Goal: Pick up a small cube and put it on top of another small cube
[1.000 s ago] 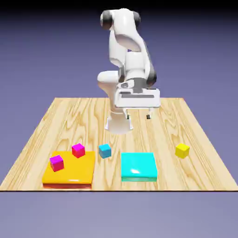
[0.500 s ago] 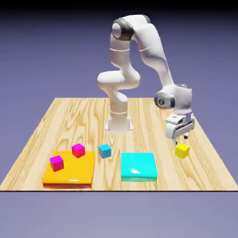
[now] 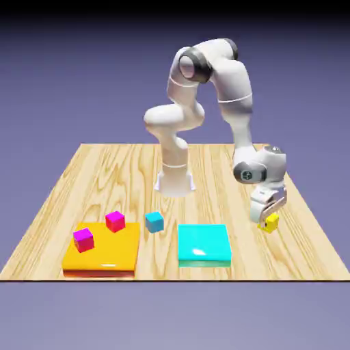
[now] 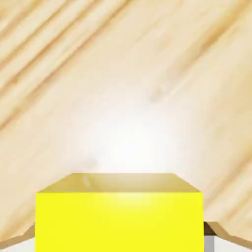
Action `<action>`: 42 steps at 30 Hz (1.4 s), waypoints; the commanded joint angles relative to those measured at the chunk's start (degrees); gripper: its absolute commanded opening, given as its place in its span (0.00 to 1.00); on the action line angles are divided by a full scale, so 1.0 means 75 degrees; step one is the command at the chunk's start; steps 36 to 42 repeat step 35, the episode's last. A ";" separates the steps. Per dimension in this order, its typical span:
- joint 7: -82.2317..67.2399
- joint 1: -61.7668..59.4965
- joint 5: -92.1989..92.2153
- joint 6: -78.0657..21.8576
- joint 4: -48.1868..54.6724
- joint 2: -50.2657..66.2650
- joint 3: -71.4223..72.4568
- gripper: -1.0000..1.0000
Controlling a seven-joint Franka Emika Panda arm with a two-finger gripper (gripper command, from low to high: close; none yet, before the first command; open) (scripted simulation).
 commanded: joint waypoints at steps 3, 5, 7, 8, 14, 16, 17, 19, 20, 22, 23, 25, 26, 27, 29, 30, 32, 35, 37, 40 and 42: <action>-0.0678 -0.0660 0.0868 -0.0364 -0.0228 -0.0598 0.0830 0.00; -0.1127 -0.1100 0.1445 -0.0604 -0.0379 -0.0996 0.1383 0.00; -0.0934 -0.1579 0.1787 -0.0894 -0.0207 -0.1138 0.1118 0.00; -0.0724 -0.1826 0.1917 -0.1048 -0.0063 -0.1163 0.0842 0.00; 0.0535 -0.3305 0.2695 -0.1974 0.0798 -0.1314 -0.0820 0.00; 0.0955 -0.3798 0.2954 -0.2283 0.1085 -0.1364 -0.1373 0.00; 0.1165 -0.4044 0.3084 -0.2437 0.1229 -0.1390 -0.1650 0.00; 0.1585 -0.4537 0.3343 -0.2745 0.1516 -0.1440 -0.2204 0.00; 0.1794 -0.4784 0.3473 -0.2900 0.1660 -0.1465 -0.2481 0.00; 0.2214 -0.5277 0.3733 -0.3208 0.1947 -0.1516 -0.3034 0.00; 0.2424 -0.5523 0.3862 -0.3362 0.2090 -0.1541 -0.3311 0.00; 0.2844 -0.6016 0.4122 -0.3671 0.2377 -0.1591 -0.3865 0.00; 0.2954 -0.6145 0.4190 -0.3752 0.2453 -0.1604 -0.4010 0.00; 0.2954 -0.6146 0.4190 -0.3752 0.2453 -0.1604 -0.4010 0.00; 0.2922 -0.6186 0.4243 -0.3123 0.2375 -0.1051 -0.3987 0.00; 0.2906 -0.6206 0.4270 -0.2808 0.2336 -0.0775 -0.3975 0.00; 0.2892 -0.6225 0.4294 -0.2523 0.2301 -0.0524 -0.3965 1.00; 0.2924 -0.6184 0.4241 -0.3152 0.2379 -0.1077 -0.3988 1.00; 0.2924 -0.6184 0.4241 -0.3152 0.2379 -0.1077 -0.3988 1.00; 0.2924 -0.6184 0.4241 -0.3152 0.2379 -0.1077 -0.3988 1.00; 0.2924 -0.6184 0.4241 -0.3152 0.2379 -0.1077 -0.3988 1.00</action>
